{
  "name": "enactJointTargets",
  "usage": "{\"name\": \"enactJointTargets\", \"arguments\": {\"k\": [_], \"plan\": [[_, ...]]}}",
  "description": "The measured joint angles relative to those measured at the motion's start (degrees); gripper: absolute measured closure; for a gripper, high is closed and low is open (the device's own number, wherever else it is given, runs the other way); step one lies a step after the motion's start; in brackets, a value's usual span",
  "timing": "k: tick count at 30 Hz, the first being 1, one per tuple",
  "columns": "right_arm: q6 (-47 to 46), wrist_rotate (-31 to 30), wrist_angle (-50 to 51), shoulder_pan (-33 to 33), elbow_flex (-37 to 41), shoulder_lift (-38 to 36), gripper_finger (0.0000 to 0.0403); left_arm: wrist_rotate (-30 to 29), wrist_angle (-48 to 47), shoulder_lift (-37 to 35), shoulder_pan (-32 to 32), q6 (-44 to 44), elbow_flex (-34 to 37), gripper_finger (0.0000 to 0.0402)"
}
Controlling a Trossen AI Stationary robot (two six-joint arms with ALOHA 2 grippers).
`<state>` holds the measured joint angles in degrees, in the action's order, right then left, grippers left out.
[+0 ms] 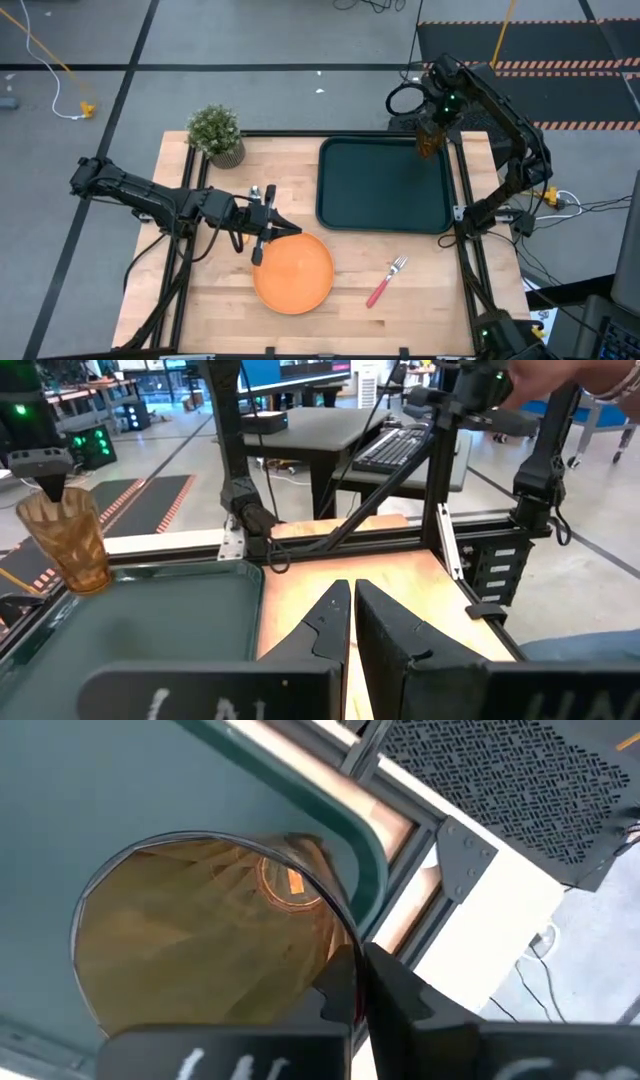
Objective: Pick and place plate/cup/fork/spoon on tray
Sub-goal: Put the brown cup on the top right of the black tray
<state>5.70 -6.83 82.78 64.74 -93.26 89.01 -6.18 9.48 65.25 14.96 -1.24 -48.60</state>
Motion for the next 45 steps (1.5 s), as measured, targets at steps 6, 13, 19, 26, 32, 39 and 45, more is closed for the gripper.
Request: {"name": "enactJointTargets", "arguments": {"k": [6, 13, 19, 26, 32, 39, 45], "plan": [[-0.27, 2.43, -1.46, 2.98, 0.0, 0.07, 0.0403, -0.01, -0.03, 0.0, 0.76, 0.03, 0.0, 0.0378], [-0.9, 2.47, -1.72, 3.49, 0.03, 0.97, 0.0403, -0.03, 0.05, 0.0, 1.8, 0.02, 0.0, 0.0378], [-1.13, 2.12, -3.07, 3.49, 3.52, 1.73, 0.0403, -0.01, 0.12, 0.0, 2.42, 0.0, 0.0, 0.0378], [-0.11, 2.32, -5.72, 3.95, 5.79, 1.67, 0.0403, -0.01, 0.21, 0.0, 3.05, -0.01, 0.0, 0.0378], [0.69, 2.37, -5.72, 3.93, 5.84, 1.68, 0.04, -0.01, 0.21, 0.0, 3.09, -0.41, 0.0, 0.0378], [0.58, 2.09, -6.33, 3.9, 5.9, 1.68, 0.0393, -0.01, 0.21, 0.0, 3.13, -0.41, 0.0, 0.0378], [0.22, 1.03, -6.38, 3.9, 5.9, 1.68, 0.0393, -0.01, 0.21, 0.0, 3.13, -0.46, 0.0, 0.0378]]}}
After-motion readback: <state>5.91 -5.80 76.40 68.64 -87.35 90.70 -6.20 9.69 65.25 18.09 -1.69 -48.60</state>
